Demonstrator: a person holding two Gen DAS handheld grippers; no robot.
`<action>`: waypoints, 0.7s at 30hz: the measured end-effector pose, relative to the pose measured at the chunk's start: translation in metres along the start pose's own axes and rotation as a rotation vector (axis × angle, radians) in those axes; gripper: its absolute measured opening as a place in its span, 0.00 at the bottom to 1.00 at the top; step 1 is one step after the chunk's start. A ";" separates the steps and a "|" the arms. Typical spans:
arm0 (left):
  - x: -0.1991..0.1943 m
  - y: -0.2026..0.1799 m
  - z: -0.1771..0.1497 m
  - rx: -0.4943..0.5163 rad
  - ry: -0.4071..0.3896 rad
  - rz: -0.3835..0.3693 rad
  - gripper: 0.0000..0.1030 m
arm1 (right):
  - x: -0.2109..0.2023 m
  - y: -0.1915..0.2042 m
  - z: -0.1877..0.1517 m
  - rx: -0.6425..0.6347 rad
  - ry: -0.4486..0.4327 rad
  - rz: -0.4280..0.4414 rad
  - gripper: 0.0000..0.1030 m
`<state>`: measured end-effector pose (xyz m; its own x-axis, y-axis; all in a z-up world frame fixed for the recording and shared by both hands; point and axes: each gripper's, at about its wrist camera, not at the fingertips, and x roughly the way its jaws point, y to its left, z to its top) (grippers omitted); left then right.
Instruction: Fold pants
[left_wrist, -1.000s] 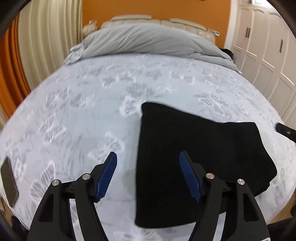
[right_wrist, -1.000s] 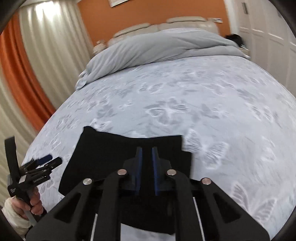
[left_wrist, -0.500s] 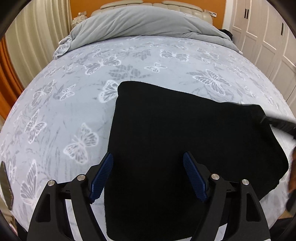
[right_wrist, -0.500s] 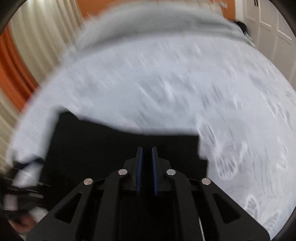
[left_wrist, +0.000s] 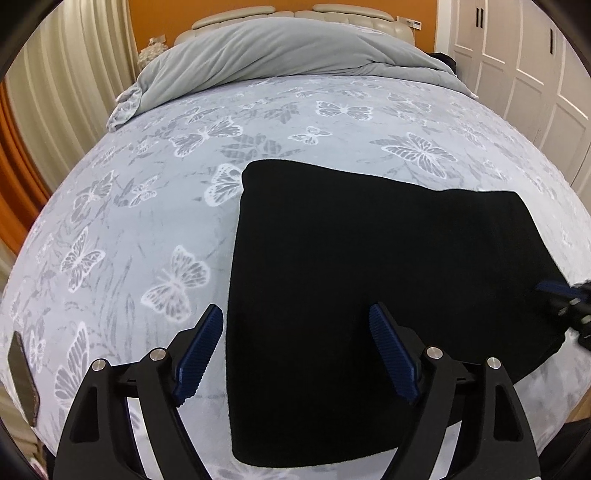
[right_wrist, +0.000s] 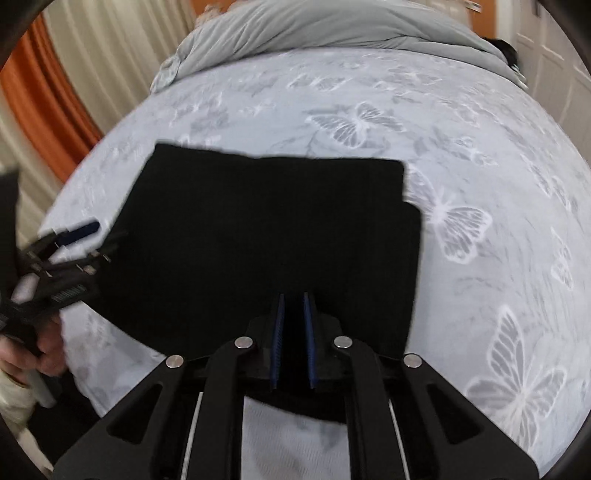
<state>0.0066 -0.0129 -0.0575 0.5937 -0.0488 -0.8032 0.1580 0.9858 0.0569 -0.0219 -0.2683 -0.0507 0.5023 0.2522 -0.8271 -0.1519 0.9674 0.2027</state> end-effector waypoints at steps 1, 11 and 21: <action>0.000 -0.001 -0.001 0.004 -0.003 0.005 0.76 | -0.003 -0.005 -0.002 0.017 -0.004 -0.001 0.10; 0.001 -0.002 -0.003 0.005 0.002 -0.002 0.77 | -0.024 -0.028 0.000 0.164 -0.058 0.035 0.33; -0.031 -0.038 -0.013 0.121 -0.050 -0.246 0.84 | 0.007 -0.033 -0.002 0.170 0.055 0.079 0.28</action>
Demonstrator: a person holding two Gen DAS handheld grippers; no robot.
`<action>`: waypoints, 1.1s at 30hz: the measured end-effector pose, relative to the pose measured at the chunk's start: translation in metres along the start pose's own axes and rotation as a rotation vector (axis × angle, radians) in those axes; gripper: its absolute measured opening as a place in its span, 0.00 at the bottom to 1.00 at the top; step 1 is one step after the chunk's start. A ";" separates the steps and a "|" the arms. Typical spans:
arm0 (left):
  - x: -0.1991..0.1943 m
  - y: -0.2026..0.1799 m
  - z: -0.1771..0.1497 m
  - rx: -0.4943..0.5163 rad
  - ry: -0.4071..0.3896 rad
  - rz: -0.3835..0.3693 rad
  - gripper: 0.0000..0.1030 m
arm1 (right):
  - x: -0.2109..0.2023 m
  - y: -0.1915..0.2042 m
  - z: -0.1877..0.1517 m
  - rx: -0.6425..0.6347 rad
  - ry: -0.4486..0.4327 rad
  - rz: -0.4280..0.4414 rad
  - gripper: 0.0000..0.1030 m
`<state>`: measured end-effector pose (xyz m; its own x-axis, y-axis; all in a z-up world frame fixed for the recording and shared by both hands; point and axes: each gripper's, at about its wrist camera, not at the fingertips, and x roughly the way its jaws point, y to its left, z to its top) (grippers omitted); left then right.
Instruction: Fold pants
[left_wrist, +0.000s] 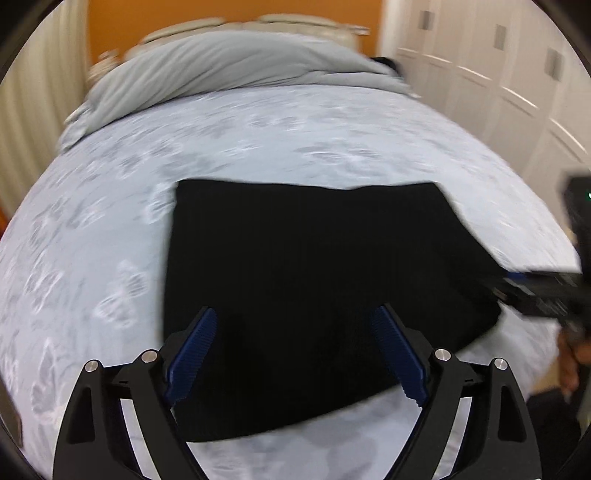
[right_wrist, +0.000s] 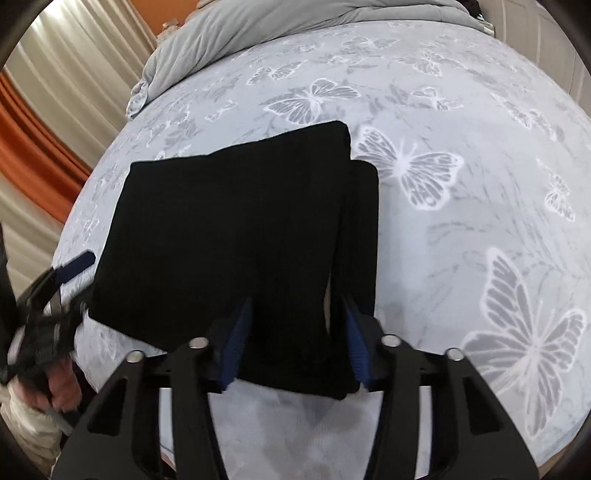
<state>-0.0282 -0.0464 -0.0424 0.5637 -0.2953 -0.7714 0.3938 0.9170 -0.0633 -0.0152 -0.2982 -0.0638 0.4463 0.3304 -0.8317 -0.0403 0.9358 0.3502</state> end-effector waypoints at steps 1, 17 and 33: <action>-0.001 -0.010 -0.002 0.036 -0.004 -0.025 0.84 | -0.006 -0.002 0.004 0.029 -0.013 0.072 0.19; 0.043 -0.095 0.007 0.149 -0.059 -0.202 0.21 | -0.015 -0.019 0.017 0.159 -0.036 0.241 0.24; -0.134 0.200 -0.008 -0.591 -0.372 0.157 0.11 | 0.012 0.132 -0.021 -0.519 -0.160 -0.076 0.54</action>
<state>-0.0311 0.1786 0.0437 0.8333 -0.1235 -0.5389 -0.1122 0.9167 -0.3836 -0.0337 -0.1685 -0.0369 0.5938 0.2746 -0.7563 -0.4202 0.9074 -0.0005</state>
